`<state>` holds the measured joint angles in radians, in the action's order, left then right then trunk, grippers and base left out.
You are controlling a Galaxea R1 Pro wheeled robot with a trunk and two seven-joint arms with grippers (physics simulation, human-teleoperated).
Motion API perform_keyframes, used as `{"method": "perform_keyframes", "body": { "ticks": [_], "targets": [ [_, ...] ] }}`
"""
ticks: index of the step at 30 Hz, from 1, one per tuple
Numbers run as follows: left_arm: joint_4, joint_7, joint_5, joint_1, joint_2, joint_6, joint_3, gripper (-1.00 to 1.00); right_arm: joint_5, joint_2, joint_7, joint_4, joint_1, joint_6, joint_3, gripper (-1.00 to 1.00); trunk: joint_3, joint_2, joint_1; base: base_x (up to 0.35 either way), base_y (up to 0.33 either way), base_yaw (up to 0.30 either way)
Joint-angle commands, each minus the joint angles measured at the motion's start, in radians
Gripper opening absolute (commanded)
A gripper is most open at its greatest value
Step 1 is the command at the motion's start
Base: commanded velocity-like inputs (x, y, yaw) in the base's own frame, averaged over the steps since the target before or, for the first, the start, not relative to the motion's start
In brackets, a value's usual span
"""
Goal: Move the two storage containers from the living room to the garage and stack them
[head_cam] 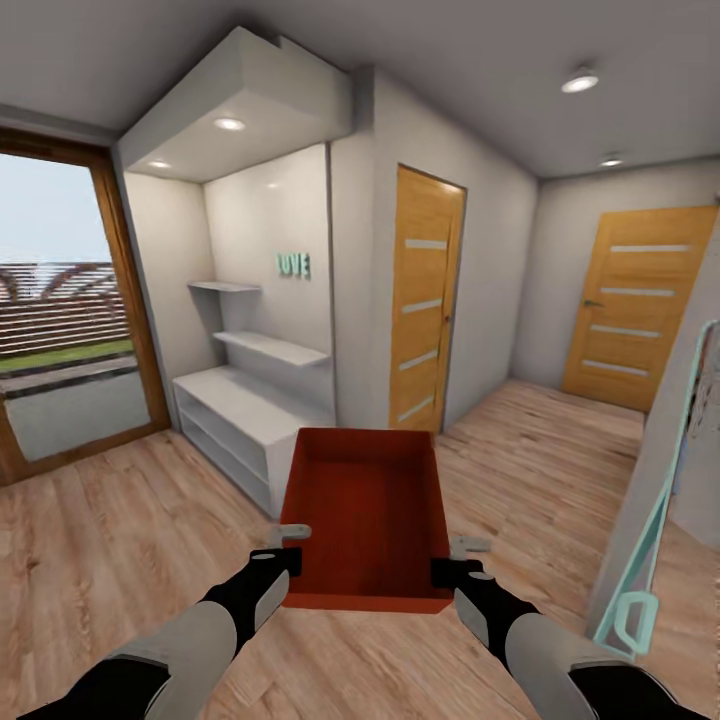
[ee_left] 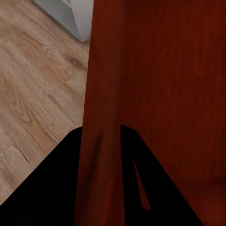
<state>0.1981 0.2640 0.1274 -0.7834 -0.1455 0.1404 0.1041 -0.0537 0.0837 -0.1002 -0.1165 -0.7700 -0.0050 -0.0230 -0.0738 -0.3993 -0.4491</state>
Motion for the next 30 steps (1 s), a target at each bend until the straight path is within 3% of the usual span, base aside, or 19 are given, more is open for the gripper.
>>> {"method": "perform_keyframes", "body": {
  "ticks": [1, 14, 30],
  "targets": [
    [0.006, 0.021, -0.021, 0.0, 0.001, 0.002, -0.006, -1.0, -0.019, 0.001, -0.003, 0.003, 0.0, 0.0, -0.009, -1.0, 0.0, -0.001, -0.001, 0.322, 0.0, -0.275],
    [0.006, 0.021, -0.021, 0.0, 0.001, 0.002, -0.006, -1.0, -0.02, 0.001, -0.003, 0.003, 0.0, 0.0, -0.009, -1.0, 0.0, -0.001, -0.001, 0.322, 0.0, -0.269],
    [0.006, 0.021, -0.02, 0.0, 0.001, 0.002, -0.006, -1.0, -0.02, -0.001, -0.003, 0.003, 0.0, -0.006, -0.009, -1.0, 0.0, -0.001, -0.001, 0.322, 0.0, -0.016]
  ]
}}
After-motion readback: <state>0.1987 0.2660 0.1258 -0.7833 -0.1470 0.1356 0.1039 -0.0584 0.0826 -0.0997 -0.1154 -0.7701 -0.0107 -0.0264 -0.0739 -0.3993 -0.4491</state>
